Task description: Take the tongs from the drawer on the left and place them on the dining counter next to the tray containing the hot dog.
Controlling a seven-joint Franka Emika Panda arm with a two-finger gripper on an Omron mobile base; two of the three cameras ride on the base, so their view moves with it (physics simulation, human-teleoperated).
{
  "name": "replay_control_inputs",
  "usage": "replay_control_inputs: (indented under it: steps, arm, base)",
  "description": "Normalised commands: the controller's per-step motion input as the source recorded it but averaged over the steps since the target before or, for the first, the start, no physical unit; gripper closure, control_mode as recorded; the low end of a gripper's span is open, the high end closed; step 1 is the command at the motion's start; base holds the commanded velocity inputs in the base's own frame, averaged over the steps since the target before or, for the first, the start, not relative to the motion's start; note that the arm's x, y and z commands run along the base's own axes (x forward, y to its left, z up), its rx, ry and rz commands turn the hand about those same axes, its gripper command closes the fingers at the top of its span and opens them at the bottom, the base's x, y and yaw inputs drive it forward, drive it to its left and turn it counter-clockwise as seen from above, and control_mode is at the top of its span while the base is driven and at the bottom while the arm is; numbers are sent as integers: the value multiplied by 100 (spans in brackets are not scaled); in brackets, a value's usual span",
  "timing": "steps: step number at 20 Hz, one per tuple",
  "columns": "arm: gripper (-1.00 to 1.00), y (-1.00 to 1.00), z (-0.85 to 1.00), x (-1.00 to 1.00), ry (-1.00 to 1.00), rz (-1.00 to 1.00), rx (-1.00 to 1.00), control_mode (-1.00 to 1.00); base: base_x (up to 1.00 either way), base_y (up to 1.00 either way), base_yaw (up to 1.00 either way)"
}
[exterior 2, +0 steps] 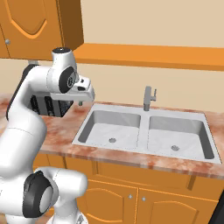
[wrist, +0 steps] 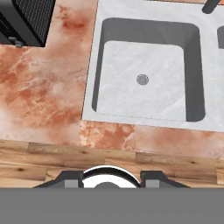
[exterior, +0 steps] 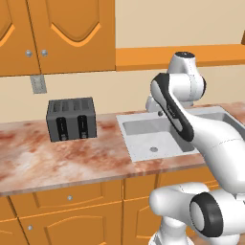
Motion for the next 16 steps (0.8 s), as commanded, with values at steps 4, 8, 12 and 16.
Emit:
replay_control_inputs:
  steps: [4,8,12,16]
  arm:
    - [-100,0,-1,0,0,0,0,-100]
    - [-100,0,-1,-1,0,0,-1,-100]
    - [-100,12,-22,-23,0,8,-18,-100]
    - [-100,49,-38,-31,0,15,-26,-100]
  base:
    - [0,0,0]
    - [0,0,0]
    - [0,0,0]
    - [0,0,0]
